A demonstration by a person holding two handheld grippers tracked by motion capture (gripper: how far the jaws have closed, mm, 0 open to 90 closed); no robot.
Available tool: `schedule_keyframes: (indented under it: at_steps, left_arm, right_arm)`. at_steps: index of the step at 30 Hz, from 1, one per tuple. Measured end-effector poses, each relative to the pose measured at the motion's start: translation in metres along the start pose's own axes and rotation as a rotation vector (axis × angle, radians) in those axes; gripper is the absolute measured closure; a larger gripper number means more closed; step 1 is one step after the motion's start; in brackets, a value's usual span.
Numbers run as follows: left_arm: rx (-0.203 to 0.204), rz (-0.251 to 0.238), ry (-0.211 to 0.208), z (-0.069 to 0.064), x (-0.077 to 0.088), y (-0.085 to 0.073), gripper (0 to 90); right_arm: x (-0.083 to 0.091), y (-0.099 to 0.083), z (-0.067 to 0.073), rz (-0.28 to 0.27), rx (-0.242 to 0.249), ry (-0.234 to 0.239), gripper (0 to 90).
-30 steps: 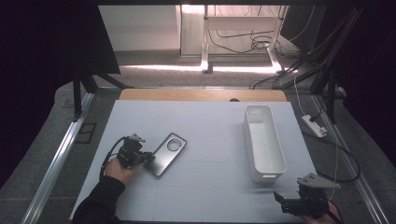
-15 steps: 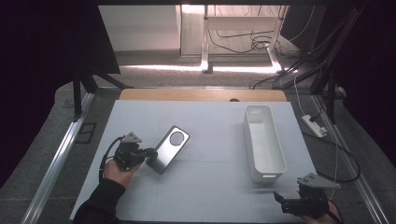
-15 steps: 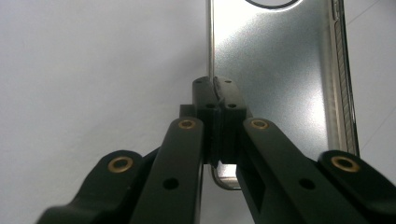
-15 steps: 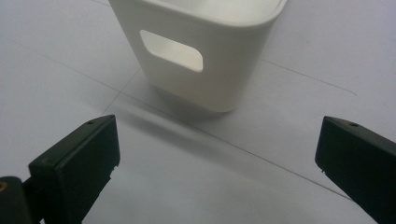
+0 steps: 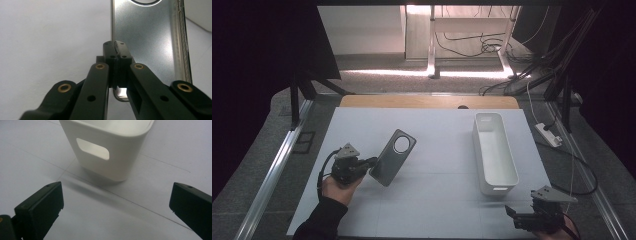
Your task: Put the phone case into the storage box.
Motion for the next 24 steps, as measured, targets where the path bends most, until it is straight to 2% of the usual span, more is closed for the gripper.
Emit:
schedule_keyframes:
  at_steps: [10, 24]
  left_arm:
    - [0.034, -0.062, -0.010, -0.007, 0.018, -0.005, 89.3]
    - [0.051, -0.053, -0.026, -0.018, 0.031, -0.017, 89.3]
  right_arm:
    - [0.001, 0.000, -0.001, -0.015, -0.006, 0.010, 0.0]
    - [0.009, 0.005, -0.002, -0.059, -0.031, 0.055, 0.0]
Point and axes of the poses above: each handheld gripper's, and its own axes: x roughly backward along the jaws, y roughly out of its top, z roughly to its left, the point moved 2 cm from there along -x, roughly forward along the jaws, and after that the axes turned 13 degrees about y, right-handed, at the moved point
